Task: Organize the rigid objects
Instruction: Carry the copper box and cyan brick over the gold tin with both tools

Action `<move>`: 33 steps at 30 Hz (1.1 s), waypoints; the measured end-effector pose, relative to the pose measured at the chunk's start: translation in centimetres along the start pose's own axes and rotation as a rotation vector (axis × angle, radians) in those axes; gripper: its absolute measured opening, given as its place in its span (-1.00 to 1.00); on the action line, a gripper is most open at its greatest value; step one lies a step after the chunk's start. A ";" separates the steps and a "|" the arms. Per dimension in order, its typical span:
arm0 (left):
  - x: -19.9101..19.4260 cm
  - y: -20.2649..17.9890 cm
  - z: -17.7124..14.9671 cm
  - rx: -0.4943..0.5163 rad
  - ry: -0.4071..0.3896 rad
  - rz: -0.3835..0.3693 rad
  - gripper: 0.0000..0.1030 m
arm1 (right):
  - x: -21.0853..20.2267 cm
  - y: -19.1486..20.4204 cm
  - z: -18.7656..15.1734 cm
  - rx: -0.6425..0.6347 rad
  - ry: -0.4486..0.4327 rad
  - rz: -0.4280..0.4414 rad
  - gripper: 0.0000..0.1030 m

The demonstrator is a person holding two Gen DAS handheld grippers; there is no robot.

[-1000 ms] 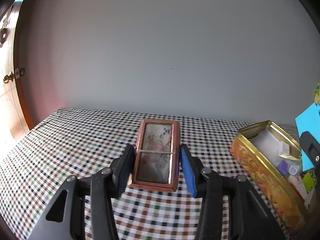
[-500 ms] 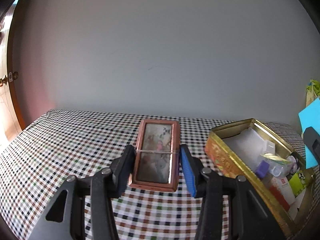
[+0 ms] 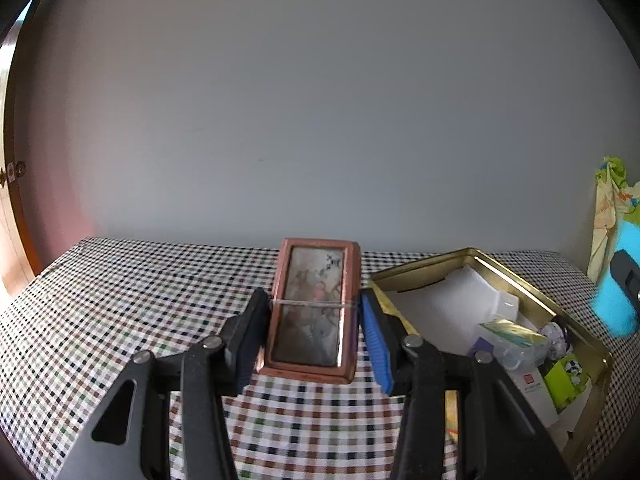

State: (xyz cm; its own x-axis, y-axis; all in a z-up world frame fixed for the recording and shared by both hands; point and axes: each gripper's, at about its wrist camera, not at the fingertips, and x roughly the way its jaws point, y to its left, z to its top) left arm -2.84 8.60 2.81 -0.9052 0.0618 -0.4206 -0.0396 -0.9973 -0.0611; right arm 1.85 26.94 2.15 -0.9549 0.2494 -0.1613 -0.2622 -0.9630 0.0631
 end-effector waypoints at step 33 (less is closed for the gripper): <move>3.4 -9.7 0.4 0.105 0.048 -0.220 -0.12 | 5.9 -6.2 -0.4 0.069 0.236 0.042 -0.33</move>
State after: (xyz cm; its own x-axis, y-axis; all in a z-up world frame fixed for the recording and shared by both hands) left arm -5.70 18.42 2.30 -0.8488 0.2771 -0.4504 -0.2795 -0.9581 -0.0627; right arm -2.12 34.39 0.43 -0.9081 0.1708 -0.3823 -0.2398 -0.9606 0.1404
